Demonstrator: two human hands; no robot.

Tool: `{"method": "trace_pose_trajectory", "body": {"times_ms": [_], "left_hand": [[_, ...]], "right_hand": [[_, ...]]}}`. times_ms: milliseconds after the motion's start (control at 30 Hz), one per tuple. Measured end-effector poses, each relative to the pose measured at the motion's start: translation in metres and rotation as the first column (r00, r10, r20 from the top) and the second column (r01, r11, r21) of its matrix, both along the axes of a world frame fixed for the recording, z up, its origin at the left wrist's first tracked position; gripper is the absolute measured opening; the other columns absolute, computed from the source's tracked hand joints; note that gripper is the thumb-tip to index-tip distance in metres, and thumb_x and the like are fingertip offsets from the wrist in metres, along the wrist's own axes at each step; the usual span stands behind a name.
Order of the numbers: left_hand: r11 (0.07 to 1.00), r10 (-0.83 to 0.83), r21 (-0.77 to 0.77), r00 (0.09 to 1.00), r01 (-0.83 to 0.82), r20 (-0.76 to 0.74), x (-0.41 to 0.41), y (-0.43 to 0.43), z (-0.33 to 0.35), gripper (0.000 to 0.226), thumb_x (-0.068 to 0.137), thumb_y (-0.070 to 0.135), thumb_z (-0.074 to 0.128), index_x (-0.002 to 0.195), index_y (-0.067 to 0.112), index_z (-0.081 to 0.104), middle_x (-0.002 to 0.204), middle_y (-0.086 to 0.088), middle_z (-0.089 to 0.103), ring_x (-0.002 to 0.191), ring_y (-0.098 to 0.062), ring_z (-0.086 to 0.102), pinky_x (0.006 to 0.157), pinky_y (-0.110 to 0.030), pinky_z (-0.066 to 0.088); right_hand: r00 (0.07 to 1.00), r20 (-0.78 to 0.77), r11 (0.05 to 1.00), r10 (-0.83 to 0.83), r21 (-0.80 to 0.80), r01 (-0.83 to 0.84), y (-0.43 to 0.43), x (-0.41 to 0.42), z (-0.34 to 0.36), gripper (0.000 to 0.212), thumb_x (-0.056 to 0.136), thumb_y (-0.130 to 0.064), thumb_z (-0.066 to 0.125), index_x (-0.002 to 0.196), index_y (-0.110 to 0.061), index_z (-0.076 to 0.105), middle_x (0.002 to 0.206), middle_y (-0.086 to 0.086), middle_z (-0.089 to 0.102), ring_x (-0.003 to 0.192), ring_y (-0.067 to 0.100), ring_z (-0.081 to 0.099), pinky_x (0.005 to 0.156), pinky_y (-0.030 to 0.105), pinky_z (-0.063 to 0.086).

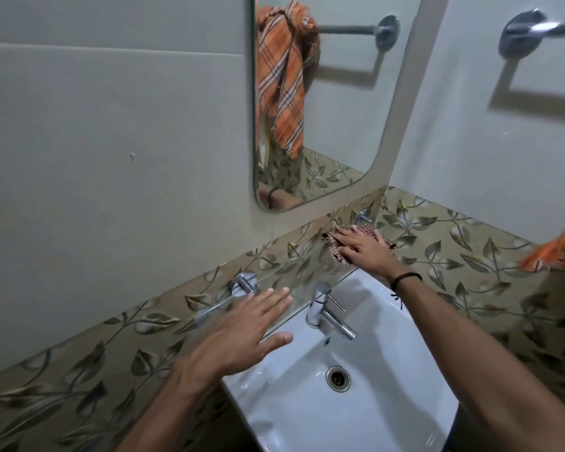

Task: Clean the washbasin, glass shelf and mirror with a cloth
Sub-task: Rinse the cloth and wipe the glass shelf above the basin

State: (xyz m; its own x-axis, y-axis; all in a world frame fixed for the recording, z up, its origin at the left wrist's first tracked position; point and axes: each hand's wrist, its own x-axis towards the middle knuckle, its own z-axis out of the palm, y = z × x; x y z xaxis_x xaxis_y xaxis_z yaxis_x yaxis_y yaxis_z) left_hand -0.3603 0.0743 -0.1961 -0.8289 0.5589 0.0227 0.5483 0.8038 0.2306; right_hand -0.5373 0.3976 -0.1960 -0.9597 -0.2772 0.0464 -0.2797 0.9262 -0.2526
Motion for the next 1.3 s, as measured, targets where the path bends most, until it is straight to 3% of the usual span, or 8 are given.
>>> {"method": "trace_pose_trajectory", "body": {"times_ms": [200, 433, 600, 700, 867, 933, 1067, 1300], "left_hand": [[0.994, 0.05, -0.098, 0.998, -0.053, -0.032, -0.004, 0.001, -0.013, 0.07, 0.1, 0.068, 0.019, 0.158, 0.041, -0.009, 0.163, 0.022, -0.02, 0.15, 0.0, -0.021, 0.127, -0.034, -0.008], [0.996, 0.061, -0.063, 0.998, -0.062, -0.011, -0.007, 0.001, -0.015, 0.082, 0.081, 0.08, -0.008, 0.155, 0.044, -0.011, 0.161, 0.024, -0.021, 0.15, 0.001, -0.022, 0.123, -0.029, -0.013], [0.995, 0.074, -0.07, 0.997, -0.073, 0.011, -0.004, 0.002, -0.01, 0.08, 0.082, 0.077, -0.006, 0.155, 0.044, -0.011, 0.161, 0.025, -0.021, 0.149, 0.002, -0.022, 0.123, -0.029, -0.013], [0.991, 0.085, -0.107, 0.996, -0.081, 0.037, -0.002, 0.006, -0.005, 0.084, 0.079, 0.077, -0.005, 0.155, 0.042, -0.014, 0.159, 0.025, -0.027, 0.149, -0.001, -0.026, 0.121, -0.03, -0.018], [0.993, 0.057, -0.106, 0.997, -0.051, 0.052, -0.018, 0.029, 0.022, 0.094, 0.076, 0.082, 0.003, 0.156, 0.037, -0.017, 0.159, 0.022, -0.029, 0.148, -0.001, -0.027, 0.124, -0.034, -0.016], [0.993, 0.029, -0.115, 0.999, -0.027, 0.016, -0.036, 0.045, 0.03, 0.088, 0.086, 0.079, 0.011, 0.158, 0.036, -0.014, 0.161, 0.02, -0.025, 0.15, -0.002, -0.023, 0.124, -0.035, -0.013], [0.993, -0.052, -0.109, 0.998, 0.054, 0.018, -0.078, 0.071, 0.03, 0.078, 0.1, 0.067, 0.027, 0.161, 0.03, -0.004, 0.163, 0.015, -0.017, 0.151, -0.004, -0.017, 0.125, -0.036, -0.011], [0.989, -0.082, -0.119, 0.995, 0.088, 0.057, -0.111, 0.091, 0.009, 0.071, 0.102, 0.064, 0.021, 0.161, 0.031, -0.001, 0.161, 0.015, -0.016, 0.152, -0.005, -0.014, 0.126, -0.042, -0.01]], "right_hand": [[0.984, -0.08, 0.987, -0.158, -0.008, 0.158, -0.018, 0.007, -0.005, 0.052, 0.099, -0.057, 0.032, 0.149, -0.046, 0.037, 0.161, -0.022, 0.025, 0.151, 0.012, 0.021, 0.122, 0.055, 0.005], [0.96, -0.272, 0.985, 0.074, -0.129, -0.113, -0.046, 0.058, -0.03, 0.048, 0.091, -0.054, 0.036, 0.138, -0.053, 0.049, 0.152, -0.03, 0.037, 0.146, 0.0, 0.028, 0.122, 0.047, 0.009], [0.972, -0.202, 0.977, -0.121, -0.198, 0.08, 0.003, 0.01, -0.023, 0.054, 0.089, -0.061, 0.027, 0.137, -0.051, 0.051, 0.151, -0.029, 0.039, 0.146, 0.005, 0.03, 0.121, 0.061, -0.001], [0.962, -0.118, 0.93, -0.246, -0.31, 0.2, 0.026, -0.012, -0.021, 0.055, 0.088, -0.054, 0.032, 0.135, -0.042, 0.058, 0.153, -0.023, 0.041, 0.149, 0.013, 0.028, 0.121, 0.058, -0.008], [0.868, -0.069, 0.798, -0.491, -0.436, 0.416, 0.007, -0.016, -0.021, 0.043, 0.1, -0.036, 0.046, 0.142, -0.032, 0.055, 0.159, -0.005, 0.037, 0.152, 0.026, 0.015, 0.123, 0.055, 0.002], [0.868, -0.045, 0.796, -0.494, -0.424, 0.432, -0.008, -0.007, -0.023, 0.046, 0.101, -0.035, 0.045, 0.147, -0.031, 0.048, 0.163, -0.001, 0.03, 0.153, 0.027, 0.008, 0.123, 0.054, 0.007], [0.914, -0.03, 0.861, -0.405, -0.349, 0.37, -0.008, 0.003, -0.023, 0.049, 0.102, -0.038, 0.042, 0.15, -0.037, 0.041, 0.164, -0.008, 0.024, 0.154, 0.021, 0.006, 0.121, 0.057, -0.001], [0.918, 0.012, 0.868, -0.397, -0.319, 0.379, 0.06, -0.049, -0.013, 0.049, 0.103, -0.039, 0.038, 0.151, -0.039, 0.038, 0.164, -0.011, 0.024, 0.153, 0.022, 0.01, 0.119, 0.058, -0.004]]}}
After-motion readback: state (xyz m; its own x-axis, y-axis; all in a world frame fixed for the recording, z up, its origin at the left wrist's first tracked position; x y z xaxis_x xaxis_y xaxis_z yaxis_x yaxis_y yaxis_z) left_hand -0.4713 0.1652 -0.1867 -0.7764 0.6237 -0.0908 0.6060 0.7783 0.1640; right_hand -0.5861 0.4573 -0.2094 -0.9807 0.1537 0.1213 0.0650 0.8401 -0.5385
